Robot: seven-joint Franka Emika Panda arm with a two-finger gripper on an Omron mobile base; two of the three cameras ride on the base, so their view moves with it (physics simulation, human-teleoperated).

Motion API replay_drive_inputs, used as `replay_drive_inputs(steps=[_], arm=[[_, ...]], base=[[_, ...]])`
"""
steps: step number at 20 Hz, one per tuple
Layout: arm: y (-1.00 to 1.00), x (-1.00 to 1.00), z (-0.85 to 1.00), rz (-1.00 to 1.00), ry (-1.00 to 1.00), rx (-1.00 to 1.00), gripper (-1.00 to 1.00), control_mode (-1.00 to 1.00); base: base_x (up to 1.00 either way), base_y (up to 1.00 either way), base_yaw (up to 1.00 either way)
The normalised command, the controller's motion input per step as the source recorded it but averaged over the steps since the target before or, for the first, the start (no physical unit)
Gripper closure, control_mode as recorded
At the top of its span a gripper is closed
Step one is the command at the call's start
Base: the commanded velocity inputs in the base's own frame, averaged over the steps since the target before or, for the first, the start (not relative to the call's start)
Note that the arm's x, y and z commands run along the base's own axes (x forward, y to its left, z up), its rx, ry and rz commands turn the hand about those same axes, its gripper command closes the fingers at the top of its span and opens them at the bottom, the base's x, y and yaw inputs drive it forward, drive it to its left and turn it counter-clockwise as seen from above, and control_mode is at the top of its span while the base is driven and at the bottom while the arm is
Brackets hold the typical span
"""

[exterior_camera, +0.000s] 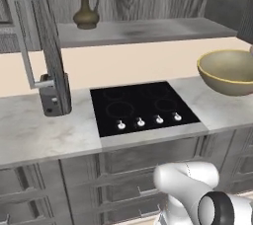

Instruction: Pick the mug and place it in the sink. Pick the bowl and place it in the open cabinet and then close the cabinet.

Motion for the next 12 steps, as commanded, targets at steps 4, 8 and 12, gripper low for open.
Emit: replay_drive_inputs(steps=[4,8,12], arm=[[0.0,0.0,0.0,0.0,0.0,0.0,1.0,1.0],[0.0,0.0,0.0,0.0,0.0,0.0,1.0,1.0],[0.0,0.0,0.0,0.0,0.0,0.0,1.0,1.0]], base=[[0.33,-0.07,0.0],[0.29,0.0,0.0],[0.42,0.27,0.0]])
